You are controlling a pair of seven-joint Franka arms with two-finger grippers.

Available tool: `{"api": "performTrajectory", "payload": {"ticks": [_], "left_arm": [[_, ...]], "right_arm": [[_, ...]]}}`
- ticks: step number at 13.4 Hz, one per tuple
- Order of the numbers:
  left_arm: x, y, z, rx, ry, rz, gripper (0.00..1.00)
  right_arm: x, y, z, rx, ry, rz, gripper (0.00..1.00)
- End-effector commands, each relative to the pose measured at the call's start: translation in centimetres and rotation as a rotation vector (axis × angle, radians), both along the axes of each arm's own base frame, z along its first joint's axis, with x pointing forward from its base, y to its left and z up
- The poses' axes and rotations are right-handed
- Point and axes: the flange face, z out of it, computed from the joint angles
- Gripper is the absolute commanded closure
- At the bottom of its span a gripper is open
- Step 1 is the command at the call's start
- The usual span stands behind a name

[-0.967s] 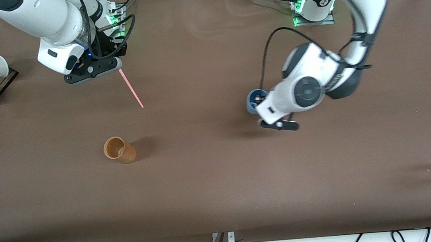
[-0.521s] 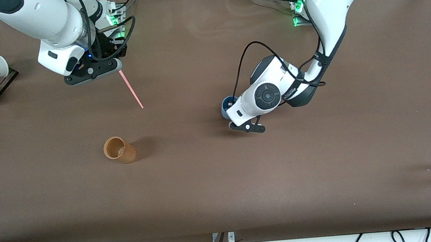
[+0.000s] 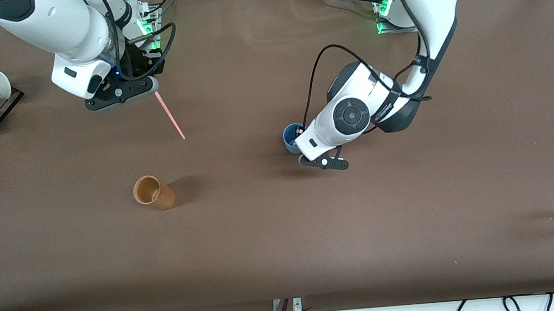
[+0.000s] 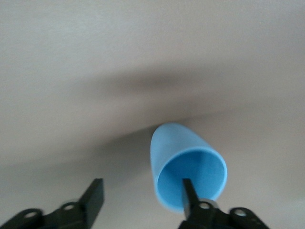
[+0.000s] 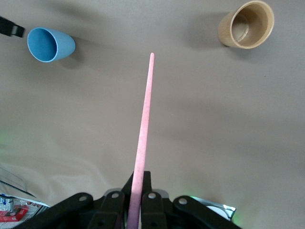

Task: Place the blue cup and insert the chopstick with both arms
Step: 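Carry the blue cup to mid-table with the left gripper and set it down, then release the cup with the left gripper while the right gripper moves the chopstick over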

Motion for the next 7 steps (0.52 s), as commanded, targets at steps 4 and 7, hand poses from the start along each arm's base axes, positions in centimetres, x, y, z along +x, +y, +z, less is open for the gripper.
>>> {"api": "performTrajectory", "payload": {"ticks": [4,7], "left_arm": [[3.6,13.5,15.0,0.047,-0.15,0.18,0.0],[5.8,23.4,19.9,0.045,-0.184,0.173,0.0]], "right_arm": [[-1.2,9.8,-4.9,-0.002,0.014,-0.111,1.0],[-2.3,15.8,-7.9,0.016,0.025,-0.222,1.0]]}}
